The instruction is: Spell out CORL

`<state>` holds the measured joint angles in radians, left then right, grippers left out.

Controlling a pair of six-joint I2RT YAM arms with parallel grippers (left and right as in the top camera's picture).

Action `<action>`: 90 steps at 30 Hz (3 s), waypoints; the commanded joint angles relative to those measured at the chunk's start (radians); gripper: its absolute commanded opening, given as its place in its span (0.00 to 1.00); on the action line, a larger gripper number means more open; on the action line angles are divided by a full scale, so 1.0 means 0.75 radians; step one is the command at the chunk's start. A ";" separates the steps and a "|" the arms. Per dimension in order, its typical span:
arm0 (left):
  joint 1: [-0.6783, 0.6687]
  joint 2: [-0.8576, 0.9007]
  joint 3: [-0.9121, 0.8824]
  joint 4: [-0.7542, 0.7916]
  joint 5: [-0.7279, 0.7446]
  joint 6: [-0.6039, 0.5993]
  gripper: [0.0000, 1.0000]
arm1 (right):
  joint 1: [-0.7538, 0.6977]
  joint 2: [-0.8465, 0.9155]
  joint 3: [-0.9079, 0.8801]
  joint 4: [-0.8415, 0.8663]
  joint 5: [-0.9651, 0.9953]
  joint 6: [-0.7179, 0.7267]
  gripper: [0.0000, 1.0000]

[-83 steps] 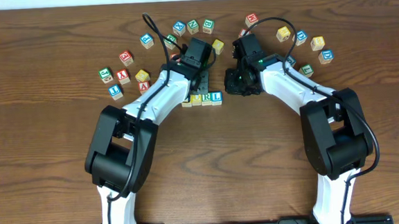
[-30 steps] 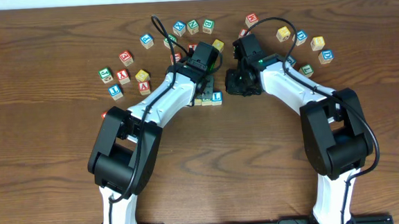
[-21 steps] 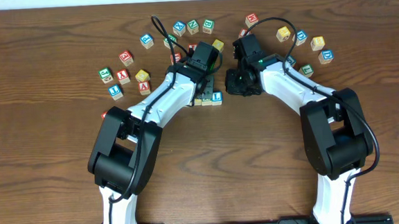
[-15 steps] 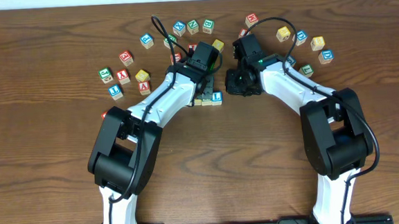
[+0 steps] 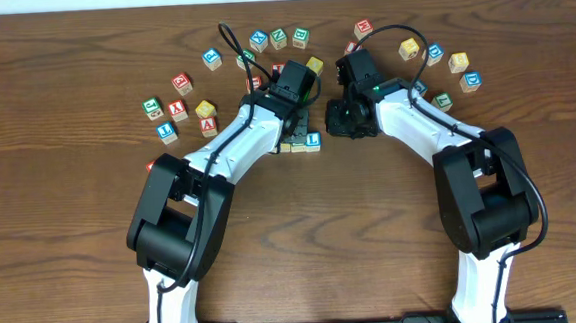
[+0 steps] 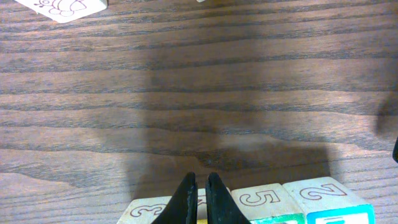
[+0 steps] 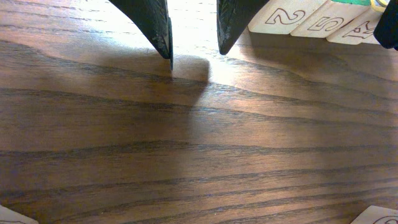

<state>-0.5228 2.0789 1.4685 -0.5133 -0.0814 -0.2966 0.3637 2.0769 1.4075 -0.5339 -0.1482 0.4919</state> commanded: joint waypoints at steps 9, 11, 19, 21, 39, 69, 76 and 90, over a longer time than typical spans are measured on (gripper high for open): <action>-0.001 0.021 0.024 -0.012 -0.012 -0.021 0.07 | 0.007 -0.001 -0.003 -0.003 0.020 0.002 0.20; -0.001 0.021 0.024 -0.012 -0.012 -0.021 0.07 | 0.007 -0.001 -0.003 -0.002 0.020 0.002 0.20; -0.001 0.021 0.024 -0.010 -0.012 -0.021 0.07 | 0.007 -0.001 -0.003 -0.002 0.021 0.002 0.20; -0.001 0.021 0.024 0.002 -0.013 -0.020 0.08 | 0.007 -0.001 -0.003 -0.002 0.021 0.002 0.20; 0.290 -0.655 0.119 -0.258 -0.024 0.176 0.34 | -0.071 -0.199 -0.001 -0.036 -0.027 -0.023 0.30; 0.457 -1.073 0.118 -0.323 -0.022 0.175 0.98 | -0.213 -1.563 -0.001 -0.332 0.059 -0.293 0.99; 0.457 -1.073 0.118 -0.323 -0.022 0.175 0.98 | -0.213 -1.590 -0.001 -0.468 0.045 -0.278 0.99; 0.457 -1.073 0.118 -0.323 -0.022 0.175 0.98 | -0.388 -1.958 -0.554 -0.103 0.367 -0.354 0.99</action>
<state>-0.1848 1.2827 1.5524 -0.7555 -0.0887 -0.1814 0.1261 0.6819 1.1469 -0.7136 0.0605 0.2714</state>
